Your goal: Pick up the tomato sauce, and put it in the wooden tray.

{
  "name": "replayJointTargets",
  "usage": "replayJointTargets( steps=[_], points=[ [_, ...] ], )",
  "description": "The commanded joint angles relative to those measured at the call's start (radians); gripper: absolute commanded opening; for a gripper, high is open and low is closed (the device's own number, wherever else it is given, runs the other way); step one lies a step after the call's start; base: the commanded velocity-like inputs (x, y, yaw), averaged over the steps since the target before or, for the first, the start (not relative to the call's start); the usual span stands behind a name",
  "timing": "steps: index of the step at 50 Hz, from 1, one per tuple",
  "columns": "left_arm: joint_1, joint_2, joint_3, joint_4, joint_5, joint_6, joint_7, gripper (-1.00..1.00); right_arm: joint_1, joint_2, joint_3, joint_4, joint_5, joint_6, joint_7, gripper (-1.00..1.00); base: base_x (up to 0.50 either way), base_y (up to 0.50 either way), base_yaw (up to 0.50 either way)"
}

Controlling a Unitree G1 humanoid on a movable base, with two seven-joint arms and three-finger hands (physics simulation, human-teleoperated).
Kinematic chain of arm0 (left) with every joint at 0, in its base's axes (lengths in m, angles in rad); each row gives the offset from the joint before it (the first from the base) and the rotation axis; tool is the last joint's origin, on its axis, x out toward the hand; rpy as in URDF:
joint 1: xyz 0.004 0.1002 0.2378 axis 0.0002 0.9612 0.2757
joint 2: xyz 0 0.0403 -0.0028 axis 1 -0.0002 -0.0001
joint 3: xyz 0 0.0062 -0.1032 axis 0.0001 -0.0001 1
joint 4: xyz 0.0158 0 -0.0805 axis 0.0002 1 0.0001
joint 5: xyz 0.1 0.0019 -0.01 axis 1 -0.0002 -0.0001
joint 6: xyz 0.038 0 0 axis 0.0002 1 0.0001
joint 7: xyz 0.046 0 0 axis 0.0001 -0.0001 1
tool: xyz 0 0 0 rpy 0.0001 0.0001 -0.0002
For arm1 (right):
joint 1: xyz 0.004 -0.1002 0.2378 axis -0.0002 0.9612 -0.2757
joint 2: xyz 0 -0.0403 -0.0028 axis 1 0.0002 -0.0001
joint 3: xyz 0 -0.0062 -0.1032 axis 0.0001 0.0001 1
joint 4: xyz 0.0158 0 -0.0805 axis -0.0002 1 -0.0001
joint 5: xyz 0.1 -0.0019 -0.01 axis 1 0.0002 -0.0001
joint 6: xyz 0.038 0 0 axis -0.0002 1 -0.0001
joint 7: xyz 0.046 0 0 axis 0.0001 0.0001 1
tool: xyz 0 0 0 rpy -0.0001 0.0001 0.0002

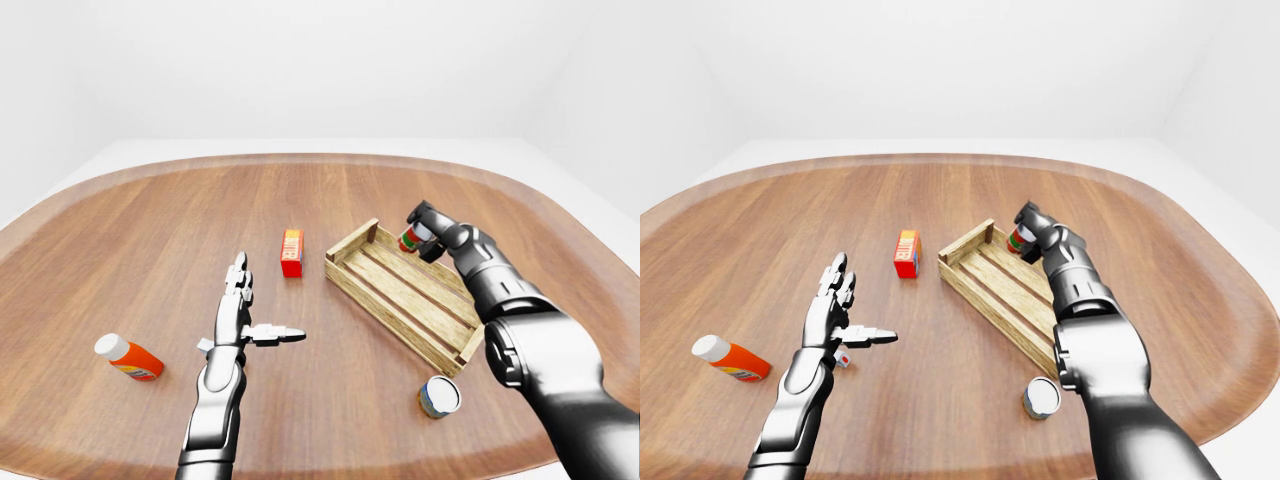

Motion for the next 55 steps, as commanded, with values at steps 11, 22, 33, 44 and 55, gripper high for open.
replayJointTargets(
  steps=[11, 22, 33, 44, 55],
  points=[
    [0.001, -0.001, -0.002, 0.001, 0.002, -0.002, 0.001, 1.0, 0.06, -0.003, -0.017, 0.037, -0.118, 0.0, 0.012, -1.0, 0.0, 0.0, 0.0],
    [-0.005, 0.0, -0.001, 0.012, 0.002, -0.007, 0.001, 1.0, 0.094, -0.007, 0.001, 0.049, -0.173, 0.0, 0.035, -1.0, 0.0, 0.0, 0.0],
    [-0.004, 0.0, -0.001, 0.011, 0.002, -0.007, 0.001, 1.0, 0.116, -0.014, 0.0, 0.056, -0.211, 0.0, 0.085, -1.0, 0.0, 0.0, 0.0],
    [-0.001, -0.001, -0.002, 0.003, 0.002, -0.001, 0.001, 1.0, 0.12, -0.013, 0.004, 0.062, -0.258, 0.0, 0.119, -1.0, 0.0, 0.0, 0.0],
    [0.004, -0.002, -0.004, -0.006, 0.003, 0.003, 0.002, 1.0, 0.142, -0.001, -0.007, 0.067, -0.267, 0.0, 0.076, -1.0, 0.0, 0.0, 0.0]
  ],
)
